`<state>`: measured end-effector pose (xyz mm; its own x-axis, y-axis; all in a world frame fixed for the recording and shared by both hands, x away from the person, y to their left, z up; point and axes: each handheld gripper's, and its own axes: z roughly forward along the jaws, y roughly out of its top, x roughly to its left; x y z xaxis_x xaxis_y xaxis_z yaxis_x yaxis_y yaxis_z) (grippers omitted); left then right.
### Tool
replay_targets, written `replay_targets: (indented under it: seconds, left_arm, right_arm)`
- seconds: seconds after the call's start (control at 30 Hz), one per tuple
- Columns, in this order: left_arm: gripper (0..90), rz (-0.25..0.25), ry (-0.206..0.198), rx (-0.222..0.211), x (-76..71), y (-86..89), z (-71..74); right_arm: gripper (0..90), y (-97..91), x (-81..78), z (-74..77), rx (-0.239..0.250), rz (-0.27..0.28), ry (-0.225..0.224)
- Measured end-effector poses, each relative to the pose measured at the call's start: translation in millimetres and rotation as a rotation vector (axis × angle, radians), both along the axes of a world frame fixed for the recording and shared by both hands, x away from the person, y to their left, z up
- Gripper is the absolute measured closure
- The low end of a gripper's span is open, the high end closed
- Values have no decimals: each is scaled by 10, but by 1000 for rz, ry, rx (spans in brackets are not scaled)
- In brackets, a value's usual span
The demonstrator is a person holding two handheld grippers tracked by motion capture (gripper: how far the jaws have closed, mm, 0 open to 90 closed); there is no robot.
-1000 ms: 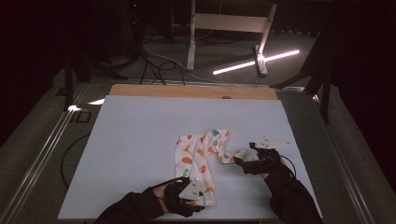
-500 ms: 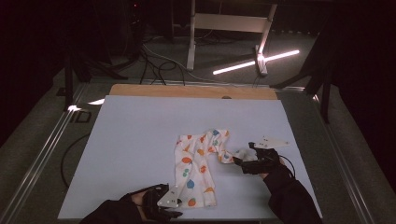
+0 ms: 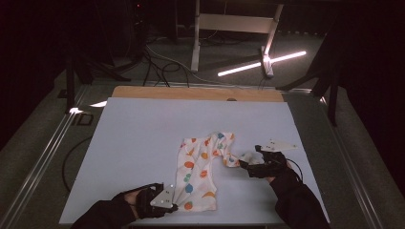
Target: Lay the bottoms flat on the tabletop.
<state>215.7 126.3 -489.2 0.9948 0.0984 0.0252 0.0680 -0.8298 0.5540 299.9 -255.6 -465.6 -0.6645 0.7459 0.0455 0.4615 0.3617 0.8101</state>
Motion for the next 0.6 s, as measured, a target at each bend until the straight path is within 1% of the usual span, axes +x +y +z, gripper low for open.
replay_targets:
  seconds: [0.07, 0.1, 0.13, 0.2, 0.27, 0.3, 0.47, 0.5, 0.53, 0.57, 0.6]
  left_arm:
    - [890, -2, -4, 3, 8, 25, 11]
    - [890, 8, 6, -8, 12, 59, 13]
    - [890, 9, 5, -5, 12, 72, 9]
    - [889, -6, 19, -13, 0, 86, 3]
    - [888, -11, 16, 0, -19, 71, -11]
    - [888, -25, 19, 11, -22, 66, -18]
    - [887, -35, 39, 41, -17, 68, -91]
    - [881, -33, 48, 33, -11, 79, -96]
    - [878, -42, 61, 32, -9, 89, -99]
    - [873, -50, 61, 35, -7, 96, -97]
    - [857, -52, 72, 29, 1, 100, -98]
  right_arm:
    - [124, -1, 2, 1, 1, -1, -1]
    - [124, -3, 5, 0, -1, -1, 0]
    - [124, -1, 4, -5, 3, -1, 2]
    - [124, 3, 1, -3, -2, 1, 1]
    - [124, 1, 4, -7, 4, 1, 3]
    - [124, 4, 4, -9, 3, 1, 4]
    - [124, 4, 1, -9, 0, 2, 3]
    - [124, 1, 1, -9, 2, 2, 4]
    - [124, -1, 1, -8, 2, -1, 3]
    - [124, -3, 2, -8, 3, -1, 2]
    - [124, -4, 4, -10, 2, -1, 3]
